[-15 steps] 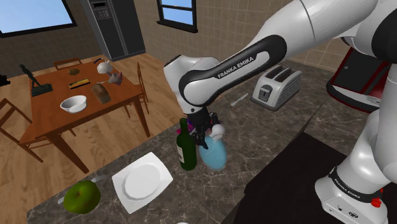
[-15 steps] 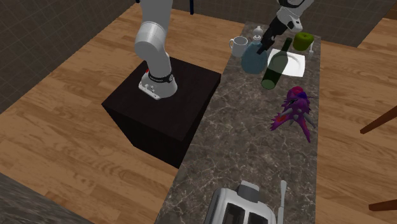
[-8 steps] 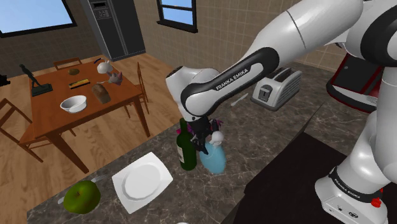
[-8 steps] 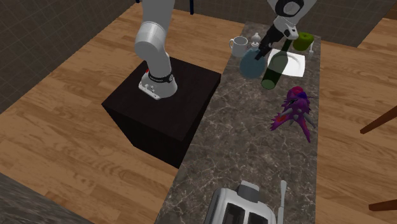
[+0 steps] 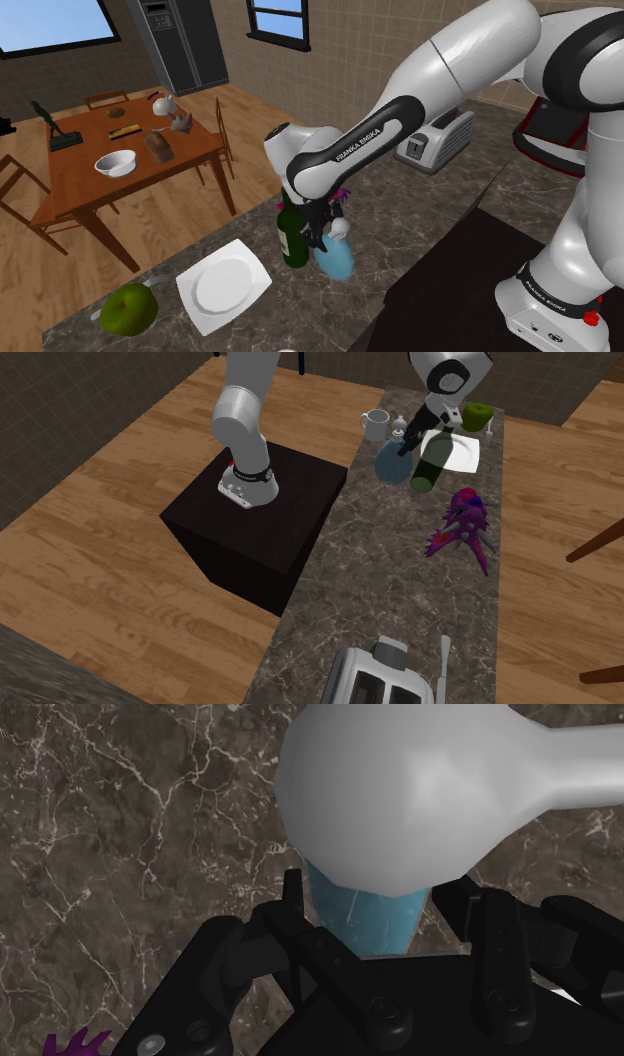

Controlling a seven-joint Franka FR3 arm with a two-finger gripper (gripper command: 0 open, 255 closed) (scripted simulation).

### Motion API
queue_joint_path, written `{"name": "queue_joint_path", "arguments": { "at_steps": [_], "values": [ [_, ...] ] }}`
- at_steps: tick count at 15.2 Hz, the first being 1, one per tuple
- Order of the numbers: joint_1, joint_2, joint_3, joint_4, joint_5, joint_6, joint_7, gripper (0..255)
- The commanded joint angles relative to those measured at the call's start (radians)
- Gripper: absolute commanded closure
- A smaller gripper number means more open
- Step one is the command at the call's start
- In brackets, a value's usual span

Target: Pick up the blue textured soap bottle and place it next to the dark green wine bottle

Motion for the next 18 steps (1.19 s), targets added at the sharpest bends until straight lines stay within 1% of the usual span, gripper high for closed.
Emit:
{"name": "queue_joint_path", "arguments": {
  "at_steps": [1,9,10,15,18],
  "values": [
    [0.002,0.016,-0.002,-0.004,-0.004,0.021,0.002,255],
    [0.002,0.024,-0.003,-0.006,-0.006,0.030,0.002,255],
    [0.003,0.024,-0.003,-0.007,-0.006,0.031,0.003,0],
    [0.002,0.024,-0.003,-0.006,-0.006,0.030,0.002,0],
    [0.002,0.010,-0.001,0.078,-0.001,-0.068,-0.001,0]
  ]
}}
